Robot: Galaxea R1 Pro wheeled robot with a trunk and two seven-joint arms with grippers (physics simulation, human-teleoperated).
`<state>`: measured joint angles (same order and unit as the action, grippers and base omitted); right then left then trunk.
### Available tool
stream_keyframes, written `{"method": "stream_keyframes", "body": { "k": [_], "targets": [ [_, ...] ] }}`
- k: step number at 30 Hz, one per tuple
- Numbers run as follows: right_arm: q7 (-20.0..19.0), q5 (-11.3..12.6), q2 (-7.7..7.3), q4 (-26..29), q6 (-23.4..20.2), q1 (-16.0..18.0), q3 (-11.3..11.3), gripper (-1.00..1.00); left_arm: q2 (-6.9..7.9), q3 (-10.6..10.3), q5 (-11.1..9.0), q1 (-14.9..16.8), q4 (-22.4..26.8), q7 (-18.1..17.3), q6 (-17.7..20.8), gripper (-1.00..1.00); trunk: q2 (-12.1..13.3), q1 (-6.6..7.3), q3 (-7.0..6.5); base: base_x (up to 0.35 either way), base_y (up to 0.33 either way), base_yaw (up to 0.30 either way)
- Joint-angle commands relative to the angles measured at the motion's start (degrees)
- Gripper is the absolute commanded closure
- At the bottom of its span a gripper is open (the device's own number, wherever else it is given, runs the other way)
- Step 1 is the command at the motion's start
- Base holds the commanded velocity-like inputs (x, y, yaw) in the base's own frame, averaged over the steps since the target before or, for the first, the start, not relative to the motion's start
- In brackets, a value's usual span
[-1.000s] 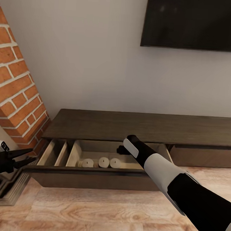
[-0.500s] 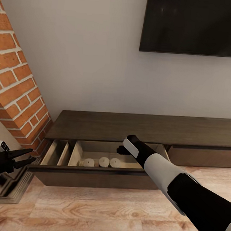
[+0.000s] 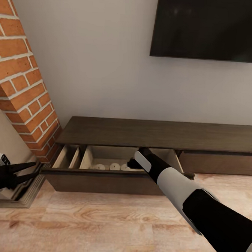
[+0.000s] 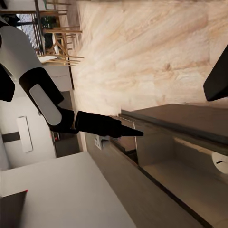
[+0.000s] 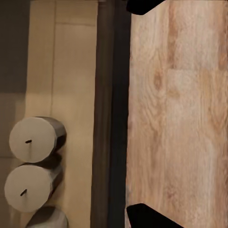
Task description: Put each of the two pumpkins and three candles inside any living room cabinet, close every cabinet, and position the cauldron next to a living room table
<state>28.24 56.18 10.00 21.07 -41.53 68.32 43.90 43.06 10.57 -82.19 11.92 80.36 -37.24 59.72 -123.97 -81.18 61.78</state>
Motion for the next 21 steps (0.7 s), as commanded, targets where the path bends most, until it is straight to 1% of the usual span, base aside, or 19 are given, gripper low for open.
{"method": "stream_keyframes", "body": {
  "k": [1, 10, 13, 14, 16, 19, 20, 21],
  "targets": [
    [0.5, 0.59, 0.0, 0.02, -0.05, 0.06, 0.31, -1.0, 0.01, 0.04, 0.19, 0.04, -0.02, -0.29, 0.22, -1.0, -0.02, 0.04, 0.04, -0.346, 0.0, 0.0],
    [0.48, 0.65, 0.0, -0.05, 0.26, 0.06, 0.45, -1.0, -0.02, 0.14, 0.21, 0.04, -0.02, -0.02, 0.22, -1.0, -0.02, 0.04, 0.04, -0.346, 0.0, 0.0],
    [0.55, 0.63, 0.0, -0.21, 0.51, -0.45, 0.48, -1.0, -0.14, 0.04, 0.6, 0.04, 0.13, 0.41, 0.14, -1.0, -0.02, 0.04, 0.04, -0.344, 0.0, 0.0],
    [0.56, 0.58, 0.0, -0.27, 0.6, -1.1, 0.48, -1.0, -0.18, 0.05, 1.19, 0.04, 0.14, 0.64, 0.1, -1.0, -0.02, 0.04, 0.04, -0.337, 0.0, 0.0],
    [0.55, 0.46, 0.0, -0.13, 1.11, -3.14, 0.52, -1.0, -0.27, 0.07, 3.1, 0.04, 0.25, 1.29, 0.04, -1.0, -0.02, 0.04, 0.04, -0.314, 0.0, 0.0],
    [0.7, 0.16, 0.0, -0.04, 3.75, -6.82, 0.62, -1.0, -0.35, 0.12, 5.28, 0.09, 0.44, 2.4, -0.13, -1.0, -0.02, 0.04, 0.04, -0.275, 0.0, 0.0],
    [0.73, 0.04, 0.0, -0.17, 5.71, -8.69, 0.64, -1.0, -0.41, 0.1, 6.29, 0.15, 0.5, 3.91, -0.19, -1.0, -0.02, 0.04, 0.04, -0.23, 0.0, 0.0],
    [0.75, -0.01, 0.0, -0.26, 7.32, -9.87, 0.68, -1.0, -0.45, 0.12, 7.01, 0.19, 0.53, 5.51, -0.23, -1.0, -0.02, 0.04, 0.04, -0.213, 0.0, 0.0]
  ]
}}
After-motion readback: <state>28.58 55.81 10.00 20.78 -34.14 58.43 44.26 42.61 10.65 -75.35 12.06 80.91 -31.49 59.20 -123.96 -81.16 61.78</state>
